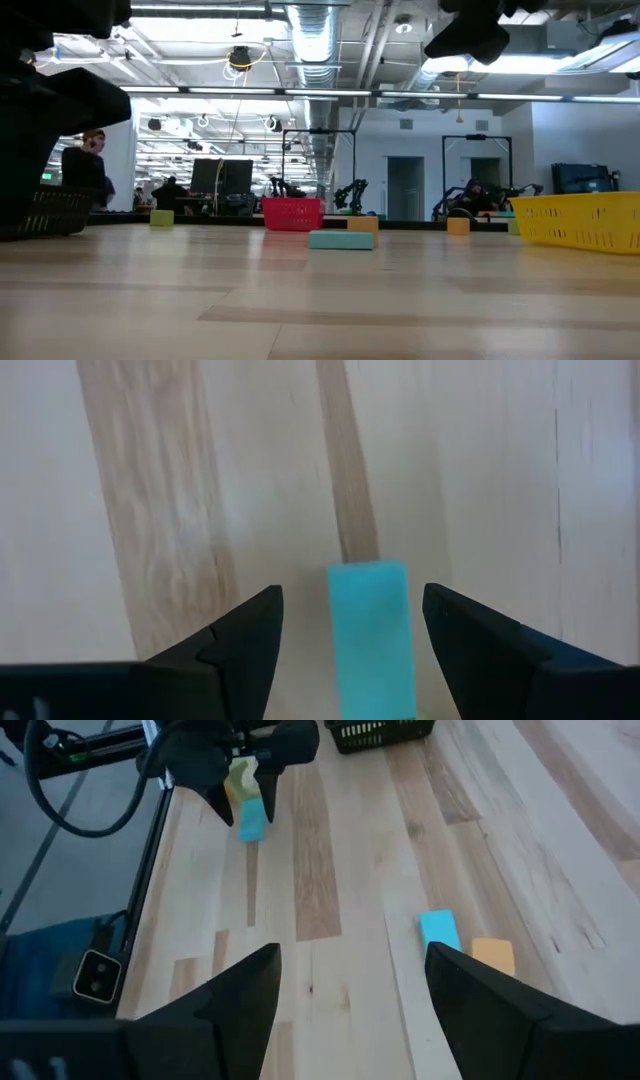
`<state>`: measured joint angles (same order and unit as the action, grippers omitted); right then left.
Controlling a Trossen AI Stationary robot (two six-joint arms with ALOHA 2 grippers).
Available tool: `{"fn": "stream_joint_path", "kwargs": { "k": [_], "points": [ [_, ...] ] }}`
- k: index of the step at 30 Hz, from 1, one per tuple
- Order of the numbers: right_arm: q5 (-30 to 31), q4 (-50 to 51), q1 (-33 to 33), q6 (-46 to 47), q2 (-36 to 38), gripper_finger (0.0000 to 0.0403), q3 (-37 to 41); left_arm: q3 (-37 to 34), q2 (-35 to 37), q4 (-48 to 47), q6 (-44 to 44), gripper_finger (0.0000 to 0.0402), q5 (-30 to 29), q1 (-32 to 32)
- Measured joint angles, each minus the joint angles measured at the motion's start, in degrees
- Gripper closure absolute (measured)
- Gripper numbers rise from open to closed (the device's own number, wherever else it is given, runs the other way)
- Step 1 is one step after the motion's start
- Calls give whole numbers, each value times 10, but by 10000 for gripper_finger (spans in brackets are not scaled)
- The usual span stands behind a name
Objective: Sort & place blocks by color
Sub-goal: Put the light blue block into the red bin
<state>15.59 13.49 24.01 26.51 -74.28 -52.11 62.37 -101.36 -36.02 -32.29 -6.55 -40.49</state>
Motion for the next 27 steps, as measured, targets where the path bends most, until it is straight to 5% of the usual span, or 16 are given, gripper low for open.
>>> {"fn": "stream_joint_path", "kwargs": {
  "k": [11, 27],
  "points": [
    [0, 28, 0, -26, 0, 132, 0, -32, 0, 51, -50, 173, 25, 0],
    [0, 29, -2, -31, 0, 132, 0, 11, -51, -23, 34, 186, 29, 20]
  ]
}}
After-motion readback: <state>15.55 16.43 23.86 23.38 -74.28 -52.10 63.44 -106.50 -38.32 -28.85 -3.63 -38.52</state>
